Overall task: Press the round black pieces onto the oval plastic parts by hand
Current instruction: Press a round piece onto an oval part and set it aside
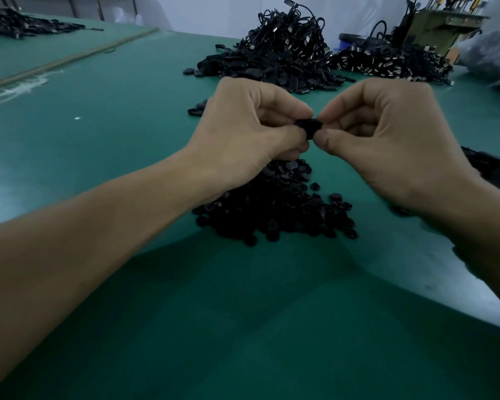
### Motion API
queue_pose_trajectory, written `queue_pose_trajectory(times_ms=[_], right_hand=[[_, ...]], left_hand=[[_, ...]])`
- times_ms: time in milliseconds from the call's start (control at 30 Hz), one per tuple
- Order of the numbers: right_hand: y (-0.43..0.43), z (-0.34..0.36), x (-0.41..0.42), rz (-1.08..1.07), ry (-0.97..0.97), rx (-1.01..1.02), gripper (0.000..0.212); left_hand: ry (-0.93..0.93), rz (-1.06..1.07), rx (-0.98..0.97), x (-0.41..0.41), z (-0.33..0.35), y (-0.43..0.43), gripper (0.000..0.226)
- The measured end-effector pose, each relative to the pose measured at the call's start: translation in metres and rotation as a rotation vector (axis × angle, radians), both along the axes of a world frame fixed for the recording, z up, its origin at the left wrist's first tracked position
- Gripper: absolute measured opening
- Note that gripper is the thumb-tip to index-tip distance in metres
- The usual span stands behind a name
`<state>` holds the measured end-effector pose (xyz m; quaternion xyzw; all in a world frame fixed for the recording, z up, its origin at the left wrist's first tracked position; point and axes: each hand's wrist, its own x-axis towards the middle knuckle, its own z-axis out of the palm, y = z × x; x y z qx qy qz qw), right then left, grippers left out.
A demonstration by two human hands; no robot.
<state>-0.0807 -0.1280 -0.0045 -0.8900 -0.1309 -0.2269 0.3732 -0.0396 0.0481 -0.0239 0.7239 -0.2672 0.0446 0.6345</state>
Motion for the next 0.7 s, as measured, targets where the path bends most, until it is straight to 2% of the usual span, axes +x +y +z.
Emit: queue_pose_trajectory(times_ms=[367,567,700], right_hand=[[0.0024,-0.0023,-0.003,-0.016,0.016,-0.045,0.04],[0.0029,-0.0038,-0.0024,-0.041,0.048,-0.001,0.038],[0.0065,-0.0057,-0.0022,-0.021,0.041,0.045,0.035]], left_hand=[[-0.163,0.053,0.164,0.0038,-0.0045,-0.0001,0.019],[-0.258,0.092,0.234,0.0017,-0.0037,-0.0003,0.019],[-0.217,0.095,0.199,0.0049,-0.0028,0.0006,0.019]])
